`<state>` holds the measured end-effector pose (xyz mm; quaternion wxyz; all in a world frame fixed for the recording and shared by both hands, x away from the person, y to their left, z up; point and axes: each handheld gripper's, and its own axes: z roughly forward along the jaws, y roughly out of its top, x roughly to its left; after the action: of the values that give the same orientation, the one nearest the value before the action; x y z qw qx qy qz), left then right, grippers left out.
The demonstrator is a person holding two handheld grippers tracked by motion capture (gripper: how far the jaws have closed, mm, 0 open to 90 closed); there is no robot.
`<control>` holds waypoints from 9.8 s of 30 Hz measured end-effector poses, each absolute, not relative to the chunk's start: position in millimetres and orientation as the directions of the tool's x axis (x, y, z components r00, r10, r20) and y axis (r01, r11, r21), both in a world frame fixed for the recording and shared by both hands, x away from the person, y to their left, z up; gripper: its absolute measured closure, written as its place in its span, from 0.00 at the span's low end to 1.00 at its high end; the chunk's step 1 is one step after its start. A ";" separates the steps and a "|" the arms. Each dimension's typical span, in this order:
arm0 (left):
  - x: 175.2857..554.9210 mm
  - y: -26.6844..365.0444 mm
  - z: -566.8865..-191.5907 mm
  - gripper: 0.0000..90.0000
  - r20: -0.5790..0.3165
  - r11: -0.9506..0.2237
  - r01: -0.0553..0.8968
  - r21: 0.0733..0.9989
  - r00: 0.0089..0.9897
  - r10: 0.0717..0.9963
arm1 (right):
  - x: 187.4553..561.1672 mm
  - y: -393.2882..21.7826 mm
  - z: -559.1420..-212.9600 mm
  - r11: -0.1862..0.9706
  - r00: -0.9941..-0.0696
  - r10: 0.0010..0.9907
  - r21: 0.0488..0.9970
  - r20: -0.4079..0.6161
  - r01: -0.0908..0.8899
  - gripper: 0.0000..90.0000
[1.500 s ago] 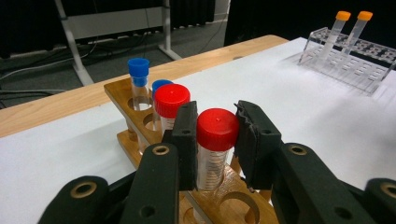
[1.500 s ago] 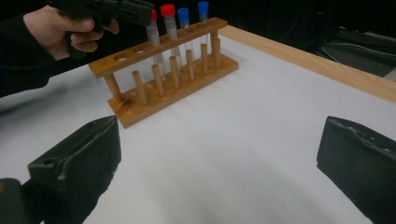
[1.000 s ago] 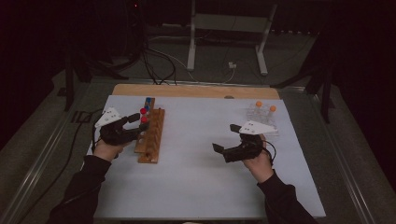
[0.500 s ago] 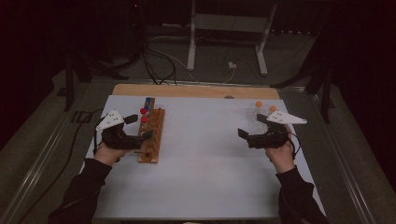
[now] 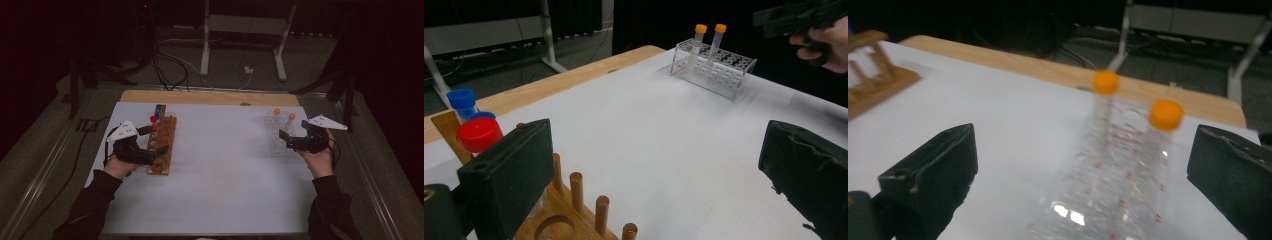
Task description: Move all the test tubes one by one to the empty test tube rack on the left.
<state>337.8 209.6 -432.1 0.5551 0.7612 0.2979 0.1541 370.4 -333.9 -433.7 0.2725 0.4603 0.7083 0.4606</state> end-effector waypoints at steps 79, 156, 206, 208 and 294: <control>337.5 185.6 -427.5 0.03 -0.108 -0.250 0.289 0.924 0.826 0.554 | 368.8 -294.7 -416.8 0.260 -0.529 0.848 0.894 -0.029 0.366 0.83; 351.9 80.8 -397.1 0.80 0.006 -0.335 0.156 0.929 0.900 0.435 | 325.0 -190.8 -435.1 0.354 -0.812 0.583 0.894 0.020 0.276 0.48; 347.3 235.5 -437.8 0.80 -0.010 -0.230 0.275 0.934 0.662 0.749 | 325.6 -193.6 -434.4 0.327 -0.810 0.584 0.896 0.058 0.300 0.00; 346.9 235.6 -442.9 0.80 -0.011 -0.235 0.284 0.930 0.660 0.752 | 325.2 -193.7 -434.2 0.325 -0.810 0.584 0.897 0.058 0.299 0.00; 322.7 215.0 -424.7 0.04 -0.065 -0.211 0.260 0.942 0.760 0.646 | 455.2 -303.1 -440.0 0.177 -0.308 0.951 0.817 0.001 0.549 0.84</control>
<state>322.7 215.0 -424.7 0.5526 0.7581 0.2988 0.1749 455.2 -303.1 -440.0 0.2702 0.5226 0.7180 0.3719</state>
